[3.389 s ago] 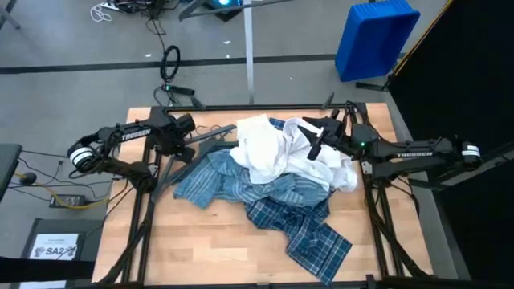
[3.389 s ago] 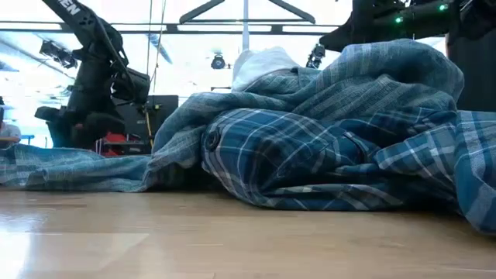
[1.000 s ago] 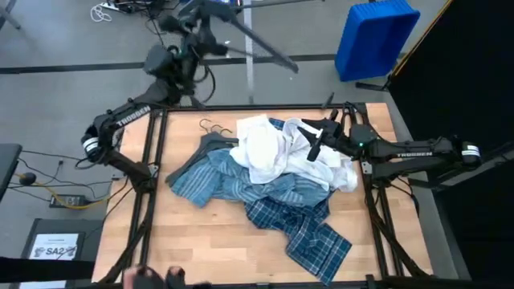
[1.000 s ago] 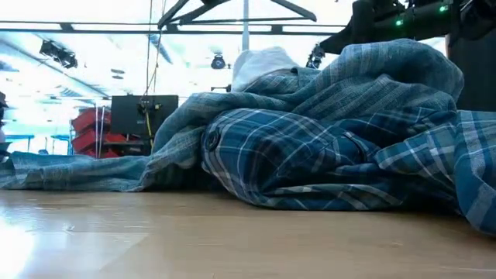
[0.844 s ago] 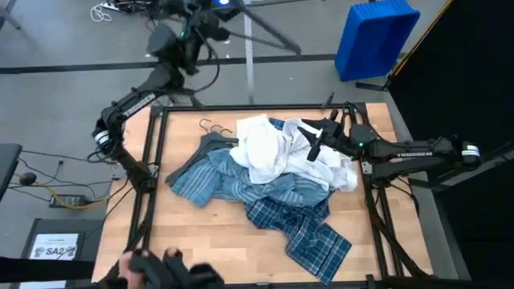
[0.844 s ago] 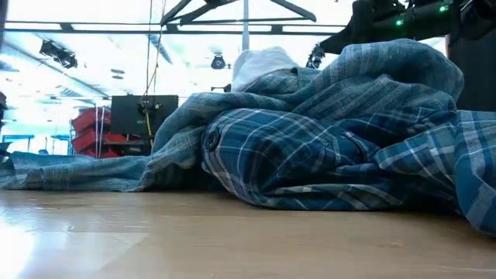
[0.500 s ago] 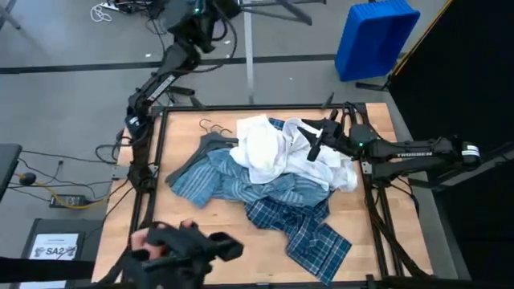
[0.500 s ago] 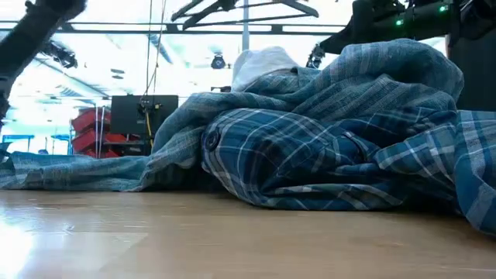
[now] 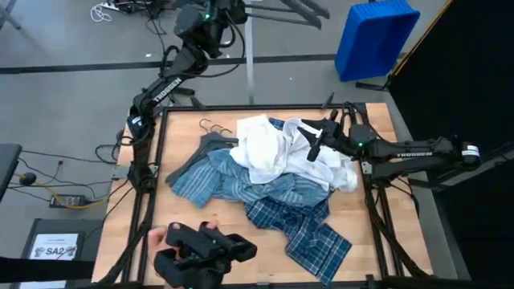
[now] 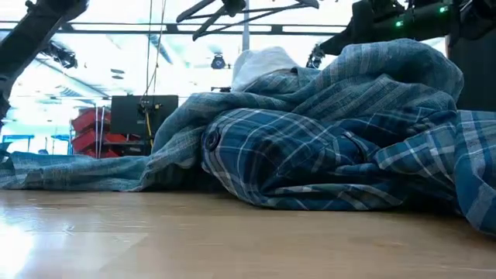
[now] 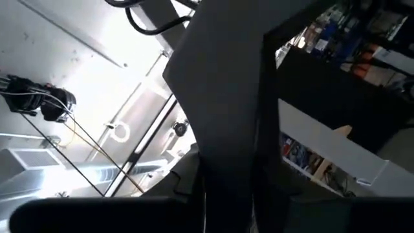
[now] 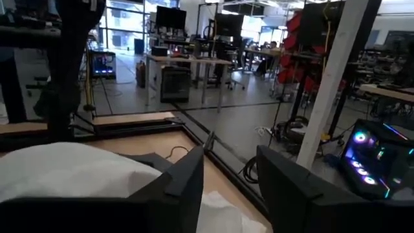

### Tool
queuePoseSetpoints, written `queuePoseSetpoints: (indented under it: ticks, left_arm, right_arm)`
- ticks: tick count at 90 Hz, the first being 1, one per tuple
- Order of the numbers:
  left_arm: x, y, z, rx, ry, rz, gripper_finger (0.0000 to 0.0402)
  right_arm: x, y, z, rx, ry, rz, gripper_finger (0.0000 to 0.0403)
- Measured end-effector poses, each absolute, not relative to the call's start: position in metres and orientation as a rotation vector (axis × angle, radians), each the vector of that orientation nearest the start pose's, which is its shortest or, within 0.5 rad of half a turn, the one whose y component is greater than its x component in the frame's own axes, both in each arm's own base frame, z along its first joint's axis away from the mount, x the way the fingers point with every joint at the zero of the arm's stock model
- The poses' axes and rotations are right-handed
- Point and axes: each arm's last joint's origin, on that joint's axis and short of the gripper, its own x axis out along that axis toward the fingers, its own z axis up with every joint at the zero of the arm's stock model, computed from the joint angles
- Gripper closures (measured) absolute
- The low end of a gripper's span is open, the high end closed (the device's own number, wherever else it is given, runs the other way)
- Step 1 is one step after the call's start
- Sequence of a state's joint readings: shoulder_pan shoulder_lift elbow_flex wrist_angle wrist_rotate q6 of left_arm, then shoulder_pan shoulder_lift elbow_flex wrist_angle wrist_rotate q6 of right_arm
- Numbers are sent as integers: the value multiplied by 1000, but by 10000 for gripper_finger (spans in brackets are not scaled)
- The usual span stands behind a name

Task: Hang clothes
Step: Hang the black hanger on the hanging rack, then hang the black hangers on the hanging rack

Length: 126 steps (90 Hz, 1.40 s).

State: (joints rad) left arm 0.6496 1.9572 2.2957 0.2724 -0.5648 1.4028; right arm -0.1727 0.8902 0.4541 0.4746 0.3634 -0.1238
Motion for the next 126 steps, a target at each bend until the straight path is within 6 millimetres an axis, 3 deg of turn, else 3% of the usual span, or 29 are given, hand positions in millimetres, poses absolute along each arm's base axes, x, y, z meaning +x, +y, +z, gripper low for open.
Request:
queuePoseSetpoints:
  ticks: [23,31,41,63,77,85,93,103,114,126]
  left_arm:
    - [323,242,532,1091,434,1411,130]
    - [327,233,530,1052,521,1437,93]
    - [331,221,532,1069,607,1488,75]
    - [323,168,555,1003,587,1485,89]
    - [322,131,556,927,601,1382,111]
    - [310,116,542,806,605,1212,125]
    - [285,107,528,546,590,1026,145]
    - [254,108,500,267,754,1027,175]
    - [249,106,456,193,926,1076,207]
    - [248,91,409,123,981,961,231]
  right_arm:
    - [191,-44,263,-118,-6,-536,290]
    - [191,-44,263,-117,-7,-536,288]
    - [191,-43,263,-114,-8,-534,282]
    - [206,-45,257,-92,-43,-444,272]
    - [237,-46,264,-64,-81,-341,274]
    - [262,-48,274,-87,-15,-269,277]
    - [289,-52,276,-104,105,-229,277]
    - [319,-56,283,-115,171,-182,274]
    - [349,-58,275,-101,247,-79,273]
    - [371,-65,256,-86,364,-29,275]
